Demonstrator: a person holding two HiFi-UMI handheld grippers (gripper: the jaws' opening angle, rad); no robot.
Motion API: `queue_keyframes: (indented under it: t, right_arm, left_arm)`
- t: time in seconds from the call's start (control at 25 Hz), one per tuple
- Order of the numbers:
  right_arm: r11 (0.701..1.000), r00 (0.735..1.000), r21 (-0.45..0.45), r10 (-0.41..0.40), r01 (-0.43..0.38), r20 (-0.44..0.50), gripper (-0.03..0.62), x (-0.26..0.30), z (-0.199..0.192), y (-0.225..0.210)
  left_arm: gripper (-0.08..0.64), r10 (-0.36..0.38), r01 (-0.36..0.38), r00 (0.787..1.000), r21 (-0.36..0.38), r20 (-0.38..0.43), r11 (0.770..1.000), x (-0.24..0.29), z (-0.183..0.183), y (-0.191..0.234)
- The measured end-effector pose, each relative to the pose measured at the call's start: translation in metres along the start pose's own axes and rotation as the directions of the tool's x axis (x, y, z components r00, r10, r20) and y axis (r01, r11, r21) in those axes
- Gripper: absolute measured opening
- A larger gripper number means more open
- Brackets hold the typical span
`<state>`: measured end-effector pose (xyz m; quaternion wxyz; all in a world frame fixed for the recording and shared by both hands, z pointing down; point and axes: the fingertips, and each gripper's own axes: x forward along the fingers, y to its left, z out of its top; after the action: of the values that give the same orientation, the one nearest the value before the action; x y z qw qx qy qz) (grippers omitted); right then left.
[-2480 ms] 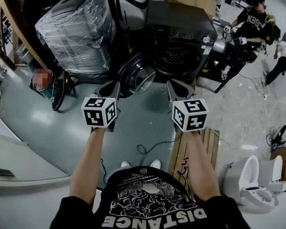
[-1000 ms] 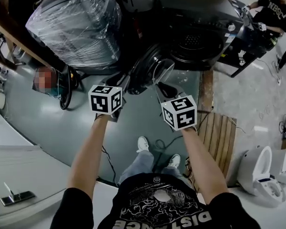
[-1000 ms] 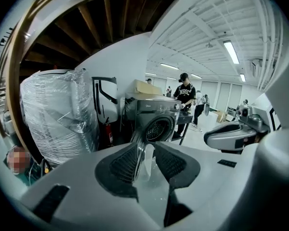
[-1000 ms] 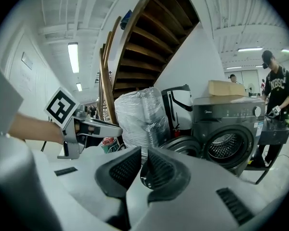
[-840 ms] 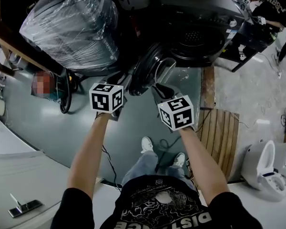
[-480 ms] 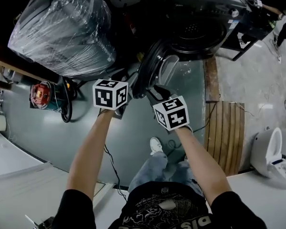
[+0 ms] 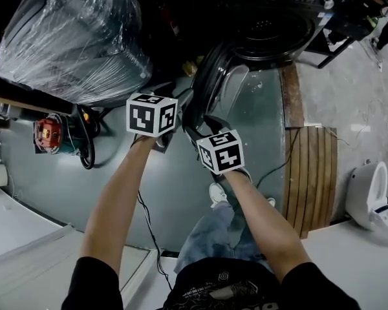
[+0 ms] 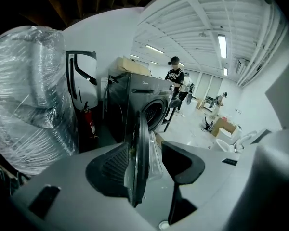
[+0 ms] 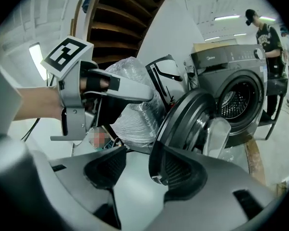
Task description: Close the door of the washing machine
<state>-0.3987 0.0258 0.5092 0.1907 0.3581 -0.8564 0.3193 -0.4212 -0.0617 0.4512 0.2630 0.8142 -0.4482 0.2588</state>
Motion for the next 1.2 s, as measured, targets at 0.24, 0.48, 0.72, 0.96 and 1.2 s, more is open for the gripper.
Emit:
queue_keyframes:
  t: [0.24,0.48,0.72,0.96,1.2]
  right_arm:
    - [0.996,1.0,0.092,-0.019,0.018,0.011,0.253,0.045,-0.017,-0.006]
    - [0.958,0.992,0.268,-0.12,0.103,0.047,0.264,0.084,-0.032,-0.018]
    - [0.923,0.967,0.317,-0.249,0.219,0.056,0.262,0.103,-0.038,-0.027]
    - [0.895,0.943,0.338,-0.327,0.292,0.053,0.239,0.107,-0.037,-0.027]
    - [0.896,0.952,0.351,-0.302,0.27,0.039,0.222,0.102,-0.038,-0.032]
  left_arm:
    - [0.222,-0.031,0.031,1.0,-0.039,0.002,0.999,0.022,-0.008,0.012]
    - [0.232,-0.056,0.056,0.998,-0.032,-0.014,0.998,0.042,-0.011,0.02]
    - [0.232,-0.095,0.096,0.993,0.017,-0.075,0.995,0.058,-0.012,0.024]
    - [0.23,-0.134,0.139,0.982,0.033,-0.131,0.99,0.079,-0.015,0.025]
    - [0.126,-0.129,0.145,0.975,0.08,-0.18,0.986,0.089,-0.015,0.018]
